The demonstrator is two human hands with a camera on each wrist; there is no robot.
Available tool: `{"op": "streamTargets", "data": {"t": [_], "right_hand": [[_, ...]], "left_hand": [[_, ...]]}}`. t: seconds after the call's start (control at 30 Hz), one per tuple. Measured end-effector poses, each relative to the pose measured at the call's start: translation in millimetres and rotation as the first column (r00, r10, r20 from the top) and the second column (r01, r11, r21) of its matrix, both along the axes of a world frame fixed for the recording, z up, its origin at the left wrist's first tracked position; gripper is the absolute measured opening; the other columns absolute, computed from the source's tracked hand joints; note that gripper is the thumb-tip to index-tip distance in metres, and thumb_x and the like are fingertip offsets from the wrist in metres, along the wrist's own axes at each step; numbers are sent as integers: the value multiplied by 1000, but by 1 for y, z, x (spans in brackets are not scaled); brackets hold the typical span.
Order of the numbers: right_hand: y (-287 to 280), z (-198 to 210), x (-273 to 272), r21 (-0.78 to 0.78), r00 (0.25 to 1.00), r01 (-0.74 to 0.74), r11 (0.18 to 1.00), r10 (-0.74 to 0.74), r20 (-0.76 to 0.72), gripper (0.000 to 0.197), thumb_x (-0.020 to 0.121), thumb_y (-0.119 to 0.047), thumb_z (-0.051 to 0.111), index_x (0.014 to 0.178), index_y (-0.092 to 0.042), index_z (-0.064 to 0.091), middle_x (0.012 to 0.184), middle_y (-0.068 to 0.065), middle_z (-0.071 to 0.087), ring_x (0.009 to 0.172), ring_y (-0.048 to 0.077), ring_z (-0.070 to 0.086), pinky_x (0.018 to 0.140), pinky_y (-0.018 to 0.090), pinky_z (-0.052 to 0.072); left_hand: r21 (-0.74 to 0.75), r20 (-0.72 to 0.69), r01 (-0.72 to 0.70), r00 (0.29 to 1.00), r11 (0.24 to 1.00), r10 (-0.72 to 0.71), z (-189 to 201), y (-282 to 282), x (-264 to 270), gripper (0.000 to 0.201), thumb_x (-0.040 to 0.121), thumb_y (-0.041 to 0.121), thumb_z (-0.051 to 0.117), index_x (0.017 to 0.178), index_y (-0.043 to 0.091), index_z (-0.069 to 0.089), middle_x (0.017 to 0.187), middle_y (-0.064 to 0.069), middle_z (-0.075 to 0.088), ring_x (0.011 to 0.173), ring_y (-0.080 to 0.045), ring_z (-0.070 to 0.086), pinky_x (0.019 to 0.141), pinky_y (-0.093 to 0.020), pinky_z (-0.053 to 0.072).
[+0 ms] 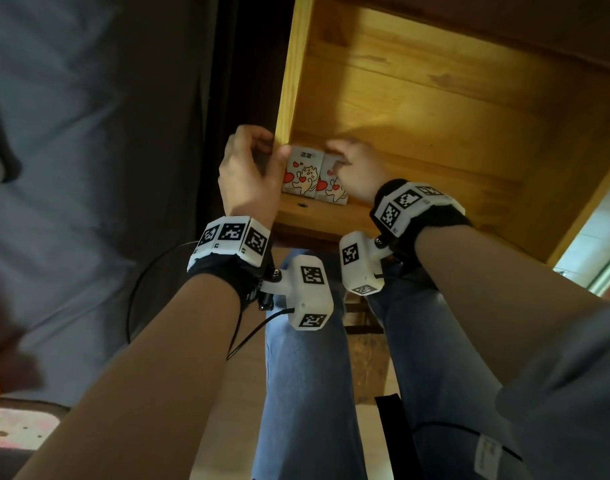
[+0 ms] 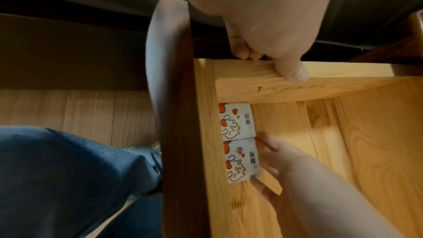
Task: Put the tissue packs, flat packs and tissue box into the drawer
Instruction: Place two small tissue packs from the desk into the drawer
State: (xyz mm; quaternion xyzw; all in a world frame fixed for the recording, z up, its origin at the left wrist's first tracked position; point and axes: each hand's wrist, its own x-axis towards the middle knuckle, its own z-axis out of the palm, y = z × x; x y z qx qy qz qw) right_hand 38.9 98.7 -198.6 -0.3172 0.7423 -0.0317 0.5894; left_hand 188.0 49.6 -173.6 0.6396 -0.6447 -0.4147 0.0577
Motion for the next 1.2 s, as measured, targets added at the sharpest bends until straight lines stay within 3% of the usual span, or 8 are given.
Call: {"op": "streamTargets", "data": {"t": [0.3, 0.43, 0.5, 0.57, 0.63, 0.8, 1.07, 1.2], "right_hand": [[-9, -4, -6, 131, 961, -277, 952, 274, 39, 57, 91, -2, 36, 146, -16, 26, 159, 8, 13, 146, 31, 14, 119, 47, 21], [-5, 6, -7, 100, 987, -148, 984, 141, 71, 58, 90, -1, 36, 145, -15, 27, 159, 10, 14, 145, 30, 16, 118, 47, 23], [-1, 14, -11, 39, 997, 4, 999, -7, 72, 58, 88, -1, 39, 144, -17, 31, 156, 13, 22, 125, 23, 43, 98, 31, 47], [5, 28, -24, -25, 991, 109, 994, -107, 77, 55, 89, 0, 40, 141, -17, 36, 152, 11, 30, 80, 3, 48, 53, 5, 42], [6, 36, -31, -47, 980, 171, 984, -165, 110, 48, 90, 0, 40, 136, -14, 42, 146, 7, 42, 65, -2, 43, 40, 4, 36], [15, 78, -75, -82, 926, 349, 933, -330, 186, 31, 92, -11, 47, 122, -11, 56, 123, 7, 62, 101, 20, 63, 81, 27, 50], [31, 114, -150, -269, 879, 476, 837, -449, 158, 17, 89, -9, 55, 99, -2, 67, 105, 14, 69, 82, 20, 64, 60, 7, 46], [31, 121, -184, -455, 794, 568, 686, -601, 85, 8, 85, -8, 57, 86, -7, 65, 86, 17, 71, 65, 17, 65, 61, 18, 52]], "left_hand": [[-23, 13, 4, 1000, 1000, -4, 3, 4, -2, 29, 85, 33, 59, 105, 11, 55, 104, -7, 62, 83, -10, 56, 65, -16, 42], [-79, 56, 12, 998, 997, -8, 13, 2, -10, 29, 84, 25, 62, 106, 8, 55, 109, -9, 59, 82, -8, 51, 68, -23, 44], [-97, 59, -6, 998, 995, 12, 20, 1, -18, 30, 83, 22, 63, 109, 8, 54, 112, -9, 57, 82, -9, 52, 67, -25, 45], [-116, 49, -8, 999, 993, 13, 30, 2, -32, 29, 85, 21, 60, 110, 8, 54, 113, -10, 55, 78, -9, 50, 65, -23, 42], [-116, 53, 0, 999, 993, 6, 35, 0, -39, 26, 88, 22, 56, 110, 7, 54, 115, -10, 56, 70, -6, 46, 65, -21, 41], [-21, 42, 99, 994, 995, -98, 60, 0, -79, 20, 92, 23, 50, 105, 11, 59, 103, -3, 65, 74, -9, 53, 67, -22, 42], [7, -106, 179, 978, 984, -178, 89, 0, -158, 16, 90, 27, 49, 93, 16, 61, 83, -1, 68, 70, -22, 67, 70, -44, 56], [-45, -129, 237, 962, 971, -241, 100, -4, -201, 14, 89, 28, 52, 93, 17, 61, 82, 4, 65, 67, -19, 66, 68, -41, 56]]}}
